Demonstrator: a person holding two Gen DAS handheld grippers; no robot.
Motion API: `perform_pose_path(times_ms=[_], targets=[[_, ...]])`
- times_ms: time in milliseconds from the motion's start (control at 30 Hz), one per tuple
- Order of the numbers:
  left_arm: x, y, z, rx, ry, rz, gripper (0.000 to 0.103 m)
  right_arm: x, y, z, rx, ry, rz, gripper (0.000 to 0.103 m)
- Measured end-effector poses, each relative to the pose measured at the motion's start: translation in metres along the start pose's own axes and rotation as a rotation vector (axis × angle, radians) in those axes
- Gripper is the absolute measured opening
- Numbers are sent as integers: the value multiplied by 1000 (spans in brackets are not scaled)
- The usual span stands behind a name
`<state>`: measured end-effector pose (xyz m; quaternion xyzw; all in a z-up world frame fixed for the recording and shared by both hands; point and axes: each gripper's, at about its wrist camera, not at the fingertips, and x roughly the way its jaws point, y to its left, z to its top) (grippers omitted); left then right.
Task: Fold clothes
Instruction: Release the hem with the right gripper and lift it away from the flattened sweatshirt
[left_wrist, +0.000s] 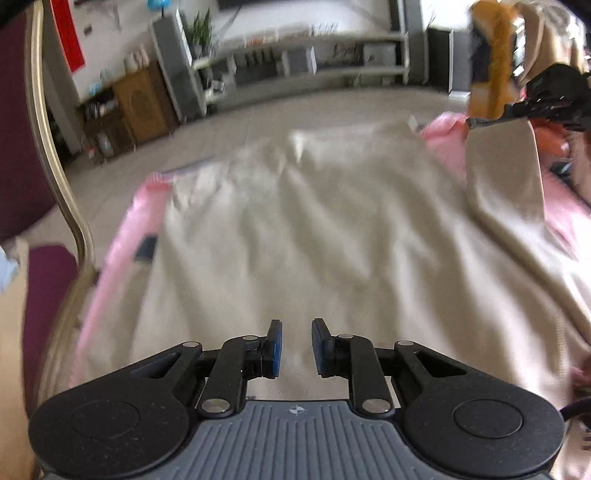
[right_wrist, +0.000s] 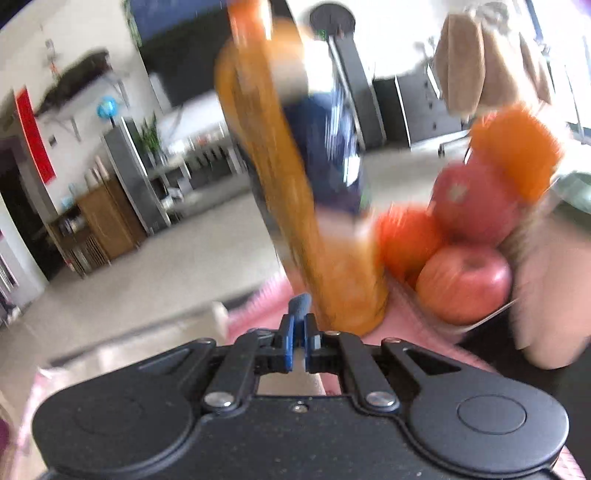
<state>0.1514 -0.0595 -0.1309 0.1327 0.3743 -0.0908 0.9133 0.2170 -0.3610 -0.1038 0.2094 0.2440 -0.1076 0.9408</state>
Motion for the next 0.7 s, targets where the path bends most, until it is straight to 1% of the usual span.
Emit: perform_pose_path(times_ms=[33,167,267,333,400,467,567,600,667,700], targets=[[-11,-1,1,6,-26,-5,19,-24,-3,6,13,-25,9,5],[-57,-6,-2,11,-99,-47,19,-78,-37,8,85,-119,-36,5],[-86,-7,-11,6,-121,-74,21,-118,-63,9,139,-189,-71,5],[-101,-5,-19,-4,-119,-82,24,-144,-81,10,175,-236,-95,5],[-108,-3,-26,-23,-99,-82,24,-171,-98,10,211,-283,-118,5],[-111,-5,-31,-34,-68,-83,24,-197,-115,11,248,-330,-141,5],[-109,-17,-37,-13,-26,-87,24,-237,-141,12,302,-401,-176,5],[-108,-23,-38,-1,-14,-92,24,-229,-153,12,307,-387,-194,5],[-104,-37,-38,24,5,-101,24,-209,-178,14,330,-330,-239,4],[-102,-43,-37,34,11,-105,24,-196,-189,15,350,-302,-249,4]])
